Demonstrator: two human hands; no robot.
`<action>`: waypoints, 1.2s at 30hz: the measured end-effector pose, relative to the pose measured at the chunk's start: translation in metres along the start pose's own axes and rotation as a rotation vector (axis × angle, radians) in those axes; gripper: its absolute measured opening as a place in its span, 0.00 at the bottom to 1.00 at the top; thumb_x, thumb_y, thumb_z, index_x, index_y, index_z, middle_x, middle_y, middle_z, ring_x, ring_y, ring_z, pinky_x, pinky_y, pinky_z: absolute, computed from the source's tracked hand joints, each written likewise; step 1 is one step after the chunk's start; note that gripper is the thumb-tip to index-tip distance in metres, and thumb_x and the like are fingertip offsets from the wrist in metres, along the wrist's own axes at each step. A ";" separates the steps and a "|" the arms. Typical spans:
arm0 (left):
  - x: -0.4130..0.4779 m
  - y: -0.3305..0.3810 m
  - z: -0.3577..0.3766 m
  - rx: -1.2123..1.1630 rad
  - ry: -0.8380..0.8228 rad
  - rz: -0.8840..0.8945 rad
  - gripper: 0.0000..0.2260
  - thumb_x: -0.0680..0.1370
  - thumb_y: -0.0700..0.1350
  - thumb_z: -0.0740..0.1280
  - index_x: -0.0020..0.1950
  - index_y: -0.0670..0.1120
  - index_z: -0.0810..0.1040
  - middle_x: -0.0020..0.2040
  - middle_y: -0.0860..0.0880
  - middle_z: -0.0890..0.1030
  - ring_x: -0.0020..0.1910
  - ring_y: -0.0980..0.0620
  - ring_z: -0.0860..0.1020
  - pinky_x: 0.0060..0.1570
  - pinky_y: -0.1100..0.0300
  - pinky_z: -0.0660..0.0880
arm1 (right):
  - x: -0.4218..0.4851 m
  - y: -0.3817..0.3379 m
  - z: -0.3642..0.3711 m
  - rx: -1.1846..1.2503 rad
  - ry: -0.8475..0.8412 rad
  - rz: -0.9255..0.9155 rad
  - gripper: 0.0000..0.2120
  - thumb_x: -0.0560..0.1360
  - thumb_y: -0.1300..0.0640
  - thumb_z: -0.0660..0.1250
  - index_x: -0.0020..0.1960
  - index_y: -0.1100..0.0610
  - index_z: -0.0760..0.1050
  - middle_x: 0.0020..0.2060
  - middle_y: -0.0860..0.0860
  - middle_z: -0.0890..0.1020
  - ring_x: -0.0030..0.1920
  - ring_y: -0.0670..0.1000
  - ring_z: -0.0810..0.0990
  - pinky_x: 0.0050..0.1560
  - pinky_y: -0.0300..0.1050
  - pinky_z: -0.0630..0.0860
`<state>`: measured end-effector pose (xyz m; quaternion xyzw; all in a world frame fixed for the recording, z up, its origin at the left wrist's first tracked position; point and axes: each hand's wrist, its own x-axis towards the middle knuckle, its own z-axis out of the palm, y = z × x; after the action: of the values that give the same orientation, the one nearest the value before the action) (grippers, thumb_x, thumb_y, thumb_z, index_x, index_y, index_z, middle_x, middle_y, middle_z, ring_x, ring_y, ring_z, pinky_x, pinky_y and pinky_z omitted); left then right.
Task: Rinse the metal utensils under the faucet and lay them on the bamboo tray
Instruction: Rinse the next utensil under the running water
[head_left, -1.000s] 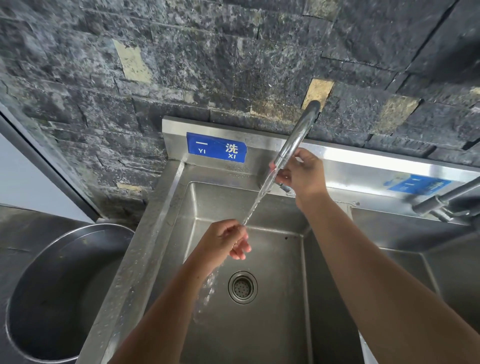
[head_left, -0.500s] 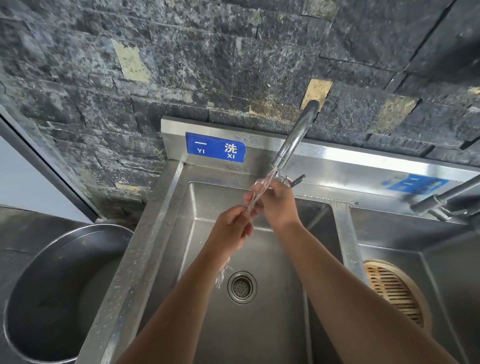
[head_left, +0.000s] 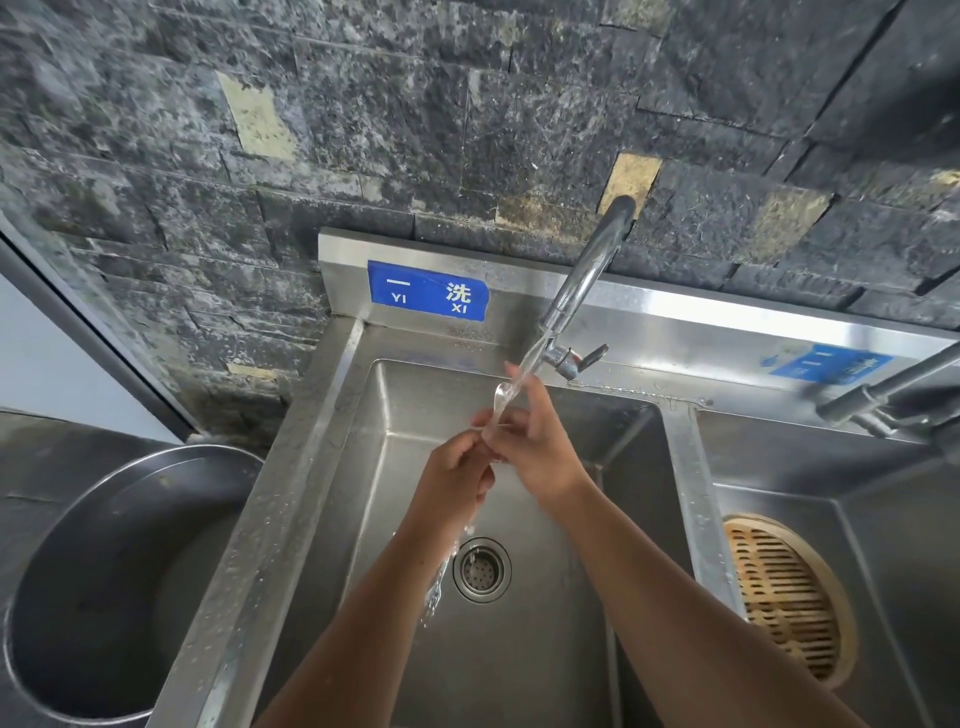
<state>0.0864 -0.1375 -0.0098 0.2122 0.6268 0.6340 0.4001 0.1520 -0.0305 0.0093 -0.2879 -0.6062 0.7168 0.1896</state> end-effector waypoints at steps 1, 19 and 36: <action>-0.003 -0.002 -0.001 0.002 0.004 -0.011 0.13 0.83 0.43 0.59 0.44 0.40 0.79 0.24 0.53 0.66 0.23 0.56 0.61 0.21 0.66 0.58 | -0.001 0.002 0.001 -0.016 -0.015 0.001 0.32 0.76 0.78 0.61 0.72 0.53 0.62 0.46 0.61 0.80 0.41 0.55 0.80 0.42 0.44 0.79; -0.023 -0.015 -0.004 -0.058 0.059 -0.120 0.10 0.81 0.35 0.57 0.42 0.40 0.74 0.25 0.51 0.60 0.20 0.57 0.55 0.19 0.69 0.53 | 0.003 0.011 0.009 -0.157 0.099 0.021 0.08 0.81 0.66 0.59 0.48 0.61 0.76 0.34 0.58 0.85 0.32 0.58 0.83 0.32 0.46 0.80; 0.000 -0.009 -0.006 0.045 0.072 -0.100 0.14 0.79 0.36 0.59 0.42 0.41 0.83 0.33 0.47 0.80 0.29 0.55 0.75 0.26 0.63 0.69 | 0.005 0.012 0.003 -0.198 0.146 0.029 0.05 0.77 0.66 0.67 0.45 0.69 0.76 0.41 0.68 0.82 0.36 0.59 0.79 0.43 0.64 0.80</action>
<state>0.0841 -0.1425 -0.0188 0.1666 0.6647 0.6063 0.4036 0.1467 -0.0321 -0.0026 -0.3655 -0.6545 0.6330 0.1935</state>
